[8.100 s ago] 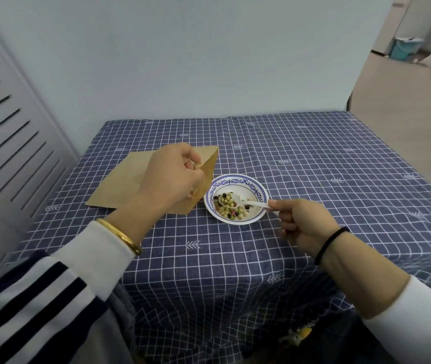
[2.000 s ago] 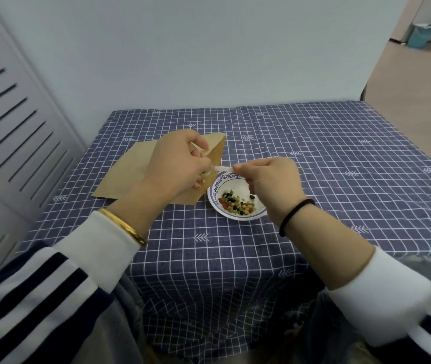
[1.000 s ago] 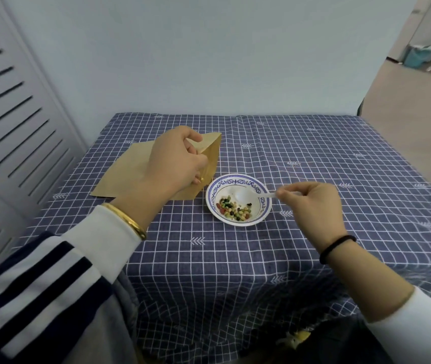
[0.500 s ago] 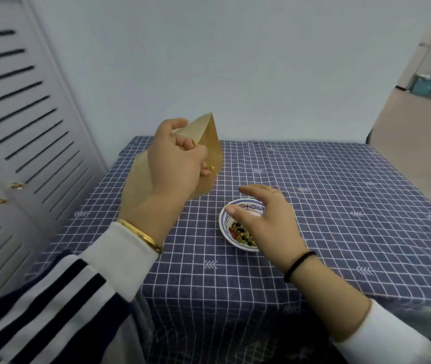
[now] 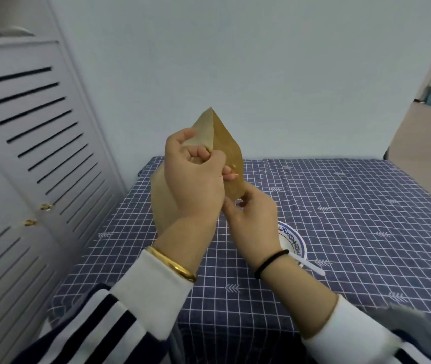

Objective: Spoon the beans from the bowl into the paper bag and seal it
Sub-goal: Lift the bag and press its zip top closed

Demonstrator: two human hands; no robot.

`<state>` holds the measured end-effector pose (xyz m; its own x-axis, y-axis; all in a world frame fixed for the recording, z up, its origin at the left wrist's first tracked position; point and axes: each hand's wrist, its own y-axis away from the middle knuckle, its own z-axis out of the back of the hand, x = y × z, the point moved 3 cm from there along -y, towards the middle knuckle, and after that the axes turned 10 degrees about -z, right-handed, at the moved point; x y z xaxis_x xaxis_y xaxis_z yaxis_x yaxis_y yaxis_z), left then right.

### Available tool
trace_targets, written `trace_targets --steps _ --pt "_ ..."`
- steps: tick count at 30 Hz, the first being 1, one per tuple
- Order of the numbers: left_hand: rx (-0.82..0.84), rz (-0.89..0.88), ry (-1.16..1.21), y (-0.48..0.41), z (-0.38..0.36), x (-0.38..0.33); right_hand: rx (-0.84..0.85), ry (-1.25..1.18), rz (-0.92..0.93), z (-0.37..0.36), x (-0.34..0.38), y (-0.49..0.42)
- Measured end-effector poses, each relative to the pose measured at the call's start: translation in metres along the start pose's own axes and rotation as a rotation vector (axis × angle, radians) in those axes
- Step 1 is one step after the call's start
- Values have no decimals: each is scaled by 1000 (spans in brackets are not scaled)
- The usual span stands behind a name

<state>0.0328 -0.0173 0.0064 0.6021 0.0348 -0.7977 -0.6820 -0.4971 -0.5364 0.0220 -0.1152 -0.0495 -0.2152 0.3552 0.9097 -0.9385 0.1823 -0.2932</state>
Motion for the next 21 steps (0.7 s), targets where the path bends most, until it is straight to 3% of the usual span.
trace_targets --steps 4,11,17,21 --pt "-39 -10 80 -1 3 -2 -85 -47 31 3 6 -5" --pt "-20 -57 131 0 7 -7 -62 -140 65 9 12 -7" --pt "87 -264 -82 -6 15 -19 -38 -230 67 23 14 -12" --pt "63 -388 -292 -29 37 -22 -1 -395 28 45 18 -23"
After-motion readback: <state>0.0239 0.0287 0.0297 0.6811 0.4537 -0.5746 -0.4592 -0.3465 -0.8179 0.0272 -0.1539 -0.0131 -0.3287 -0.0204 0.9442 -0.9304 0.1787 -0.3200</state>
